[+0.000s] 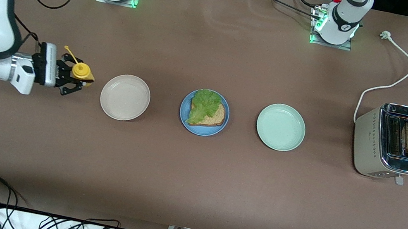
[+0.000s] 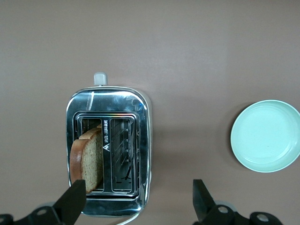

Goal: Make sandwich in blue plate with both arms
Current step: 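Carry the mustard bottle back past the white plate with the right gripper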

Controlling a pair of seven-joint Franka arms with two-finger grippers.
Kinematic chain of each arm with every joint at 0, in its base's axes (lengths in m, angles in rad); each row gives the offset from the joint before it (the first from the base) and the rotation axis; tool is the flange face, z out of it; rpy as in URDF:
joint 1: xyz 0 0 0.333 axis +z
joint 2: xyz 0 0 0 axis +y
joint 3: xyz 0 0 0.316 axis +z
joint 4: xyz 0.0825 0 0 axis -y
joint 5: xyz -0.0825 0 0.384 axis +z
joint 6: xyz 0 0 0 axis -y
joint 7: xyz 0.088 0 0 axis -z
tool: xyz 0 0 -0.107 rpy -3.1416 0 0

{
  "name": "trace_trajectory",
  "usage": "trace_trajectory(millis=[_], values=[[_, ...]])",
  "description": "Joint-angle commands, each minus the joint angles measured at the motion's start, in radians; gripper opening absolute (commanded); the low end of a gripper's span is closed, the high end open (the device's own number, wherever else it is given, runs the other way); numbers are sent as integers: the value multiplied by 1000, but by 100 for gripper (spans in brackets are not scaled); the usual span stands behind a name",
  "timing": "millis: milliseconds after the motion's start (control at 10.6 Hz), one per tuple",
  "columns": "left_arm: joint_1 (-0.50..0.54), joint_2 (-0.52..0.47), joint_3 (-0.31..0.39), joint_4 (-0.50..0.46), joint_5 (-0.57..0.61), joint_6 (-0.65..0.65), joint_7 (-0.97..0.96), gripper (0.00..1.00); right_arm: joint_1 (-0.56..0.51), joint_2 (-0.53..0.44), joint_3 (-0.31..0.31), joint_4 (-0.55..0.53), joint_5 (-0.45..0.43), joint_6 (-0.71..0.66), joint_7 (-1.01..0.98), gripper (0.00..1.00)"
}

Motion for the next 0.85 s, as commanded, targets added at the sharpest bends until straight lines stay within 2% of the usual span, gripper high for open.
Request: trace_trajectory(millis=[0, 284, 663, 758], values=[[6, 23, 17, -23, 22, 39, 28, 100, -136, -17, 18, -67, 28, -74, -226, 19], [41, 62, 25, -26, 22, 64, 56, 100, -239, 78, 20, -72, 49, -120, -423, 19], [121, 146, 25, -25, 22, 113, 163, 100, -296, 246, 21, -59, 199, -134, -628, 19], [131, 171, 25, -26, 22, 114, 193, 100, -296, 255, 21, -59, 212, -129, -646, 20]])
